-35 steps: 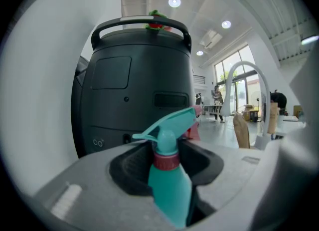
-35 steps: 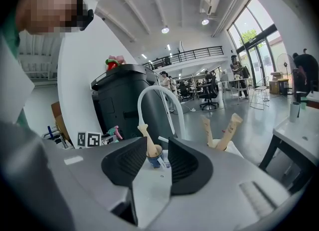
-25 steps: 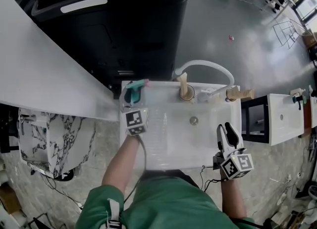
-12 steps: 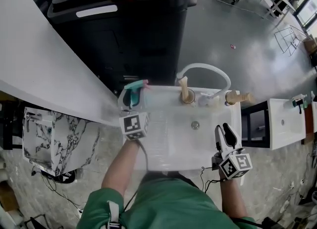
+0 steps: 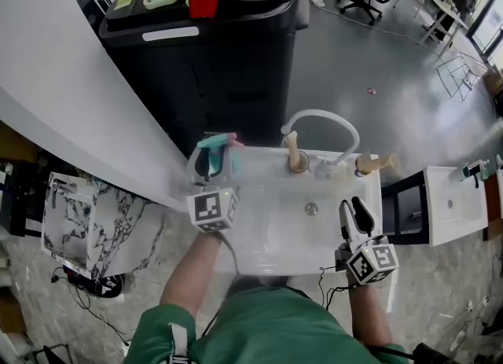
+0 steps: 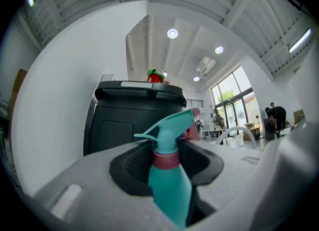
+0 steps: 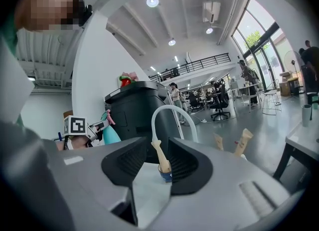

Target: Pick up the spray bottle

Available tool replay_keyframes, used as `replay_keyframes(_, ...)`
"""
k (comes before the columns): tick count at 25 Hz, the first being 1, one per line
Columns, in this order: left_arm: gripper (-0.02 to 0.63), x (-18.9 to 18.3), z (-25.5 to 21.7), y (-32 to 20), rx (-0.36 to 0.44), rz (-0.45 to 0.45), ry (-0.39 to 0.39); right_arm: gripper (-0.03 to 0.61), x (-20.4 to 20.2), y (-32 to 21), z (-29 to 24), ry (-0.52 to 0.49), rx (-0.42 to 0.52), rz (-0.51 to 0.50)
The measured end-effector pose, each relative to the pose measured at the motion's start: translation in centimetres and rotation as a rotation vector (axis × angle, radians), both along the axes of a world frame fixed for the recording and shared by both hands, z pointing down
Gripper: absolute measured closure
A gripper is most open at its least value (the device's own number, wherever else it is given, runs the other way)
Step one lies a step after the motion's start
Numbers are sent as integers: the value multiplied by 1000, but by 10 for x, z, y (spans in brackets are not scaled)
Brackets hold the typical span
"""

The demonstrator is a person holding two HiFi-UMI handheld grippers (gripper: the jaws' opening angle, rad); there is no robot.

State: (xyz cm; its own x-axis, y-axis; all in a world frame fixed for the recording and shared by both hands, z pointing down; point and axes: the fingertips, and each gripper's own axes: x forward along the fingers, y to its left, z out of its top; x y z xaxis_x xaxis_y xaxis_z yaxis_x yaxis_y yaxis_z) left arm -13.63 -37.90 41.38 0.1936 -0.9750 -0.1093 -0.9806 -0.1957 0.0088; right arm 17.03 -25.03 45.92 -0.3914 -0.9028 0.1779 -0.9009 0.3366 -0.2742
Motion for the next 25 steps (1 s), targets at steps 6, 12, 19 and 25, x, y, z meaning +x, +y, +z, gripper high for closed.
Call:
replay_keyframes(6,462,11,-22,22,28,13,21,446,-1,7,-11,-10,21,-18)
replay_keyframes(12,462,20,-42,40,57,27,22,446,-2,11,-23,-4,43,-32)
replay_keyframes(19,462,25,-71,67,114,28,25,454,1,18,-45,-4,100,-32)
replay_keyframes(25,462,27,-90,86,139,27,21,454,0,20,-61,39,149,-38)
